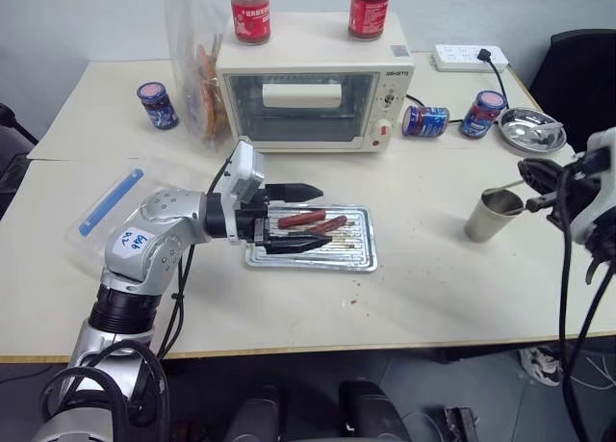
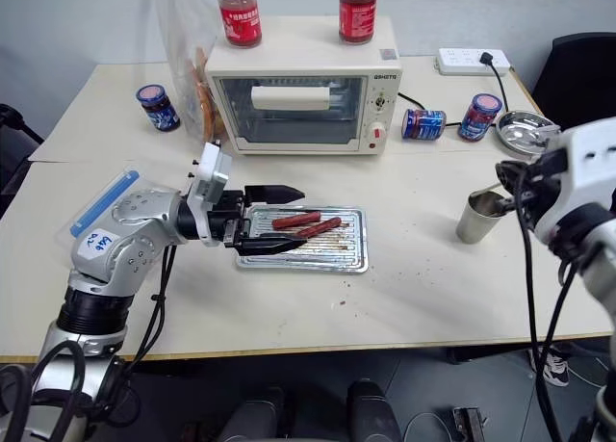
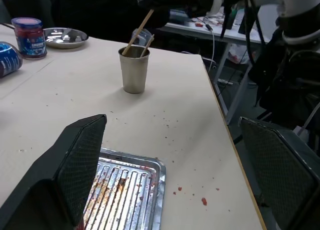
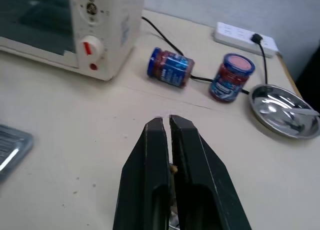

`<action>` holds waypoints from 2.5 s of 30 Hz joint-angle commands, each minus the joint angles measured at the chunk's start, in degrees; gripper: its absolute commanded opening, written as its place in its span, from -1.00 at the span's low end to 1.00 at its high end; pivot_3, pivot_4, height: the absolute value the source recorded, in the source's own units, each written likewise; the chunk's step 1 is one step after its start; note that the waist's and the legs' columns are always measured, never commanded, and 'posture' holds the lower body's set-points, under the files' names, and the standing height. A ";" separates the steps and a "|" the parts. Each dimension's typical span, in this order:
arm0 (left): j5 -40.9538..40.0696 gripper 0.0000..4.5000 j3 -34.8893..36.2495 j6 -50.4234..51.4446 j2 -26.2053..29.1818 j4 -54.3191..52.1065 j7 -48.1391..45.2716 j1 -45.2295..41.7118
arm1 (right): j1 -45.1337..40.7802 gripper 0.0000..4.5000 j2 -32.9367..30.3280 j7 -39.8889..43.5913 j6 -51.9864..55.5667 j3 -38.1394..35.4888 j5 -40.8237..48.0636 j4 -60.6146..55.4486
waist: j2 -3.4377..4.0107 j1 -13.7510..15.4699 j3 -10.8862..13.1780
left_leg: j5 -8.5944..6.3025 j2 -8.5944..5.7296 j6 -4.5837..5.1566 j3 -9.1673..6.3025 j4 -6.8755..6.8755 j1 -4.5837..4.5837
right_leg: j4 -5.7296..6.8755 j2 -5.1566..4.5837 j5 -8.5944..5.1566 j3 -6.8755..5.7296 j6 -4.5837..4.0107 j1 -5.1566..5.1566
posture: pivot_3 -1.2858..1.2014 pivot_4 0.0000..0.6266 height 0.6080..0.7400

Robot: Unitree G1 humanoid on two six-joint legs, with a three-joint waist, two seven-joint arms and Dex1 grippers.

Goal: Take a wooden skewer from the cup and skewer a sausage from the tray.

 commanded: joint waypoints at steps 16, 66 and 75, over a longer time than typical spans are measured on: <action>-2.46 1.00 3.48 0.66 -1.84 -5.38 3.22 0.52 | -13.87 -0.97 13.75 -25.85 -1.53 13.69 67.40 22.76 | -0.07 -0.15 0.03 | -0.01 -0.01 0.02 -0.03 0.10 -0.15 | -0.03 -0.09 0.00 -0.06 0.00 -0.05 | 0.03 -0.52 1.00; -8.68 -0.73 7.78 3.51 -7.40 -9.84 13.07 1.77 | -11.19 -1.00 29.05 -29.86 -6.12 15.61 67.40 19.05 | -0.06 -0.54 0.03 | -0.01 0.00 0.02 -0.04 0.04 -0.22 | -0.04 -0.05 0.00 -0.07 0.01 -0.17 | 0.03 -0.52 1.00; -7.48 -0.99 7.12 3.28 -6.44 -9.81 13.03 2.23 | -10.94 -1.00 28.77 -29.86 -6.39 16.10 67.40 18.61 | -0.05 -0.55 0.03 | -0.01 0.00 0.02 -0.04 0.03 -0.22 | -0.05 -0.05 0.00 -0.06 0.00 -0.16 | 0.03 -0.52 1.00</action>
